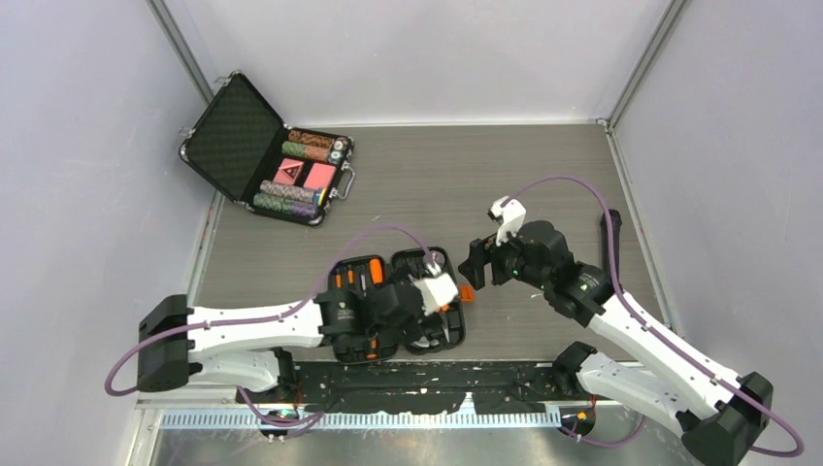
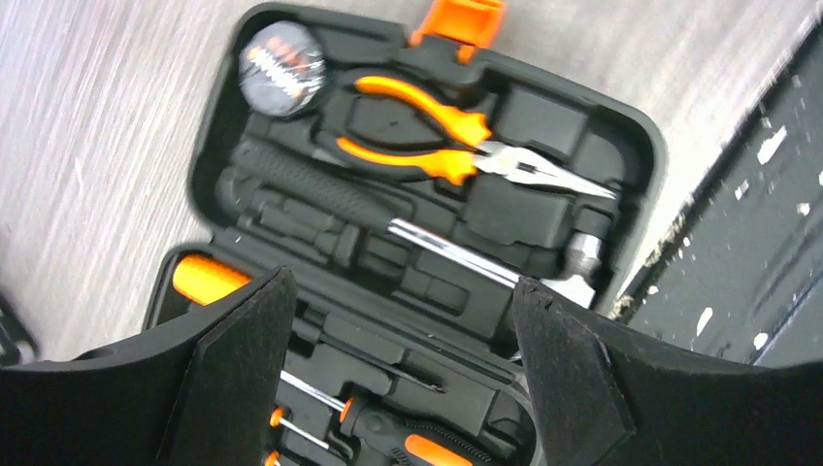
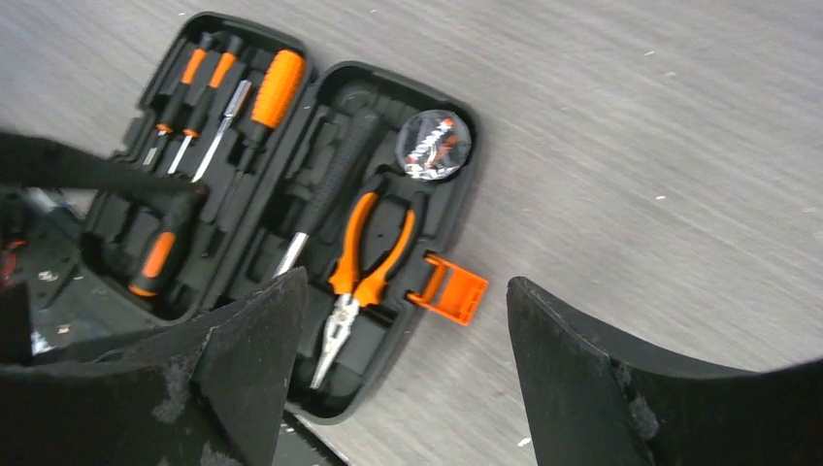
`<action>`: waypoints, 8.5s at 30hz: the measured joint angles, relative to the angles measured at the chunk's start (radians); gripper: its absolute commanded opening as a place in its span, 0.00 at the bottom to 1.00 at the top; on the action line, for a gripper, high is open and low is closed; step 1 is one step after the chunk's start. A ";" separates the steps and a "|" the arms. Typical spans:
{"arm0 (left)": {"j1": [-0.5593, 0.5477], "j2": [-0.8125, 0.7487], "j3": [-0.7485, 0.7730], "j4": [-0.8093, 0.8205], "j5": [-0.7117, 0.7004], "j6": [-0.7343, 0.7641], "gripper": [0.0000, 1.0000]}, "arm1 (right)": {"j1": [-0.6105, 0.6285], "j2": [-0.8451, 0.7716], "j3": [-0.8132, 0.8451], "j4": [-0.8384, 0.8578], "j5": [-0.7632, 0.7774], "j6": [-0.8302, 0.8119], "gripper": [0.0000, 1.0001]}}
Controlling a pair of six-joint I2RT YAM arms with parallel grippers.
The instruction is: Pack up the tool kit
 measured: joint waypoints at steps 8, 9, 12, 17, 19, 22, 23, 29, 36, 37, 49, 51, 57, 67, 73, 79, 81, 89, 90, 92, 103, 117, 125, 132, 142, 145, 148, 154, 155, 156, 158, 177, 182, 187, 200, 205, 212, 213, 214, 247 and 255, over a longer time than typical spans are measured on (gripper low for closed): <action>0.290 -0.275 -0.039 -0.061 0.076 -0.317 0.85 | 0.100 0.227 0.110 -0.043 -0.085 0.126 0.68; 0.326 -0.308 -0.046 -0.076 0.092 -0.349 0.85 | 0.121 0.269 0.126 -0.044 -0.088 0.143 0.66; 0.409 -0.378 -0.070 -0.131 0.135 -0.438 0.86 | 0.170 0.393 0.161 -0.040 -0.096 0.193 0.61; 0.519 -0.482 -0.122 -0.243 0.180 -0.550 0.86 | 0.206 0.568 0.181 0.003 -0.113 0.279 0.53; 0.559 -0.528 -0.142 -0.277 0.193 -0.573 0.86 | 0.208 0.616 0.185 0.019 -0.120 0.299 0.52; 0.617 -0.594 -0.163 -0.319 0.203 -0.594 0.86 | 0.208 0.688 0.206 0.047 -0.132 0.324 0.49; 0.631 -0.608 -0.167 -0.327 0.204 -0.598 0.86 | 0.208 0.705 0.214 0.053 -0.135 0.330 0.47; 0.720 -0.654 -0.221 -0.365 0.217 -0.602 0.86 | 0.208 0.835 0.268 0.108 -0.137 0.370 0.44; 0.731 -0.616 -0.280 -0.379 0.219 -0.604 0.86 | 0.206 0.871 0.275 0.100 -0.116 0.380 0.41; 0.731 -0.610 -0.282 -0.380 0.219 -0.604 0.86 | 0.206 0.876 0.277 0.099 -0.116 0.380 0.41; 0.731 -0.574 -0.285 -0.371 0.221 -0.604 0.86 | 0.212 0.877 0.285 0.076 -0.094 0.386 0.06; 0.731 -0.573 -0.287 -0.370 0.221 -0.604 0.86 | 0.229 0.877 0.302 0.044 -0.059 0.383 0.05; 0.731 -0.557 -0.290 -0.367 0.220 -0.605 0.86 | 0.316 0.877 0.400 -0.091 0.107 0.352 0.05; 0.731 -0.548 -0.293 -0.366 0.220 -0.605 0.86 | 0.369 0.916 0.445 -0.170 0.272 0.333 0.30; 0.731 -0.565 -0.293 -0.368 0.220 -0.605 0.87 | 0.374 0.884 0.445 -0.186 0.240 0.300 0.46; 0.731 -0.575 -0.293 -0.369 0.217 -0.604 0.87 | 0.378 0.673 0.436 -0.201 0.191 0.249 0.40; 0.731 -0.575 -0.293 -0.369 0.217 -0.605 0.87 | 0.381 0.609 0.409 -0.195 0.169 0.232 0.34; 0.731 -0.571 -0.293 -0.376 0.217 -0.609 0.86 | 0.456 0.636 0.274 -0.207 0.114 0.204 0.19; 0.731 -0.571 -0.293 -0.377 0.217 -0.610 0.86 | 0.464 0.648 0.272 -0.211 0.112 0.203 0.18; 0.731 -0.572 -0.295 -0.378 0.217 -0.614 0.85 | 0.483 0.675 0.272 -0.214 0.110 0.203 0.15; 0.731 -0.568 -0.335 -0.389 0.218 -0.661 0.82 | 0.501 0.764 0.295 -0.232 0.136 0.188 0.05; 0.731 -0.525 -0.352 -0.380 0.238 -0.687 0.71 | 0.502 0.817 0.341 -0.245 0.167 0.178 0.05; 0.731 -0.497 -0.361 -0.360 0.258 -0.687 0.63 | 0.493 0.843 0.343 -0.241 0.146 0.175 0.05; 0.731 -0.492 -0.365 -0.351 0.270 -0.687 0.61 | 0.376 0.856 0.307 -0.205 -0.053 0.178 0.05; 0.731 -0.517 -0.372 -0.343 0.270 -0.691 0.62 | 0.313 0.839 0.319 -0.207 -0.163 0.175 0.16; 0.731 -0.533 -0.372 -0.343 0.264 -0.703 0.63 | 0.320 0.816 0.326 -0.206 -0.096 0.165 0.18; 0.731 -0.547 -0.373 -0.343 0.255 -0.709 0.63 | 0.316 0.767 0.351 -0.215 -0.023 0.155 0.18; 0.731 -0.551 -0.380 -0.343 0.250 -0.714 0.63 | 0.300 0.712 0.438 -0.192 0.083 0.142 0.14; 0.731 -0.551 -0.380 -0.343 0.250 -0.715 0.63 | 0.297 0.718 0.441 -0.185 0.089 0.141 0.14; 0.731 -0.551 -0.380 -0.343 0.250 -0.715 0.63 | 0.296 0.726 0.442 -0.183 0.093 0.141 0.14; 0.731 -0.551 -0.380 -0.343 0.251 -0.716 0.63 | 0.296 0.754 0.443 -0.182 0.097 0.140 0.14; 0.573 -0.373 -0.142 -0.192 0.353 -0.732 0.35 | 0.288 0.792 0.332 -0.114 0.081 0.148 0.14; 0.576 -0.175 -0.064 -0.077 0.352 -0.748 0.27 | 0.302 0.558 0.132 -0.057 0.060 0.145 0.14; 0.580 0.023 0.032 0.013 0.409 -0.758 0.21 | 0.343 0.362 -0.050 0.064 0.011 0.120 0.13; 0.580 0.315 0.120 0.068 0.567 -0.777 0.13 | 0.436 0.383 -0.148 0.262 -0.112 0.042 0.11; 0.580 0.327 0.120 0.081 0.595 -0.788 0.12 | 0.450 0.418 -0.148 0.264 -0.128 0.037 0.11; 0.580 0.375 0.119 0.093 0.616 -0.801 0.06 | 0.463 0.447 -0.148 0.257 -0.134 0.035 0.10; 0.580 0.381 0.118 0.093 0.618 -0.808 0.05 | 0.463 0.450 -0.147 0.255 -0.133 0.035 0.09; 0.580 0.382 0.116 0.097 0.620 -0.812 0.05 | 0.463 0.454 -0.145 0.251 -0.133 0.038 0.09; 0.674 0.430 -0.049 0.399 0.774 -1.002 0.00 | 0.470 0.498 -0.031 0.100 -0.035 0.156 0.14; 0.658 0.423 -0.018 0.341 0.739 -0.964 0.23 | 0.470 0.425 0.071 -0.096 0.043 0.162 0.16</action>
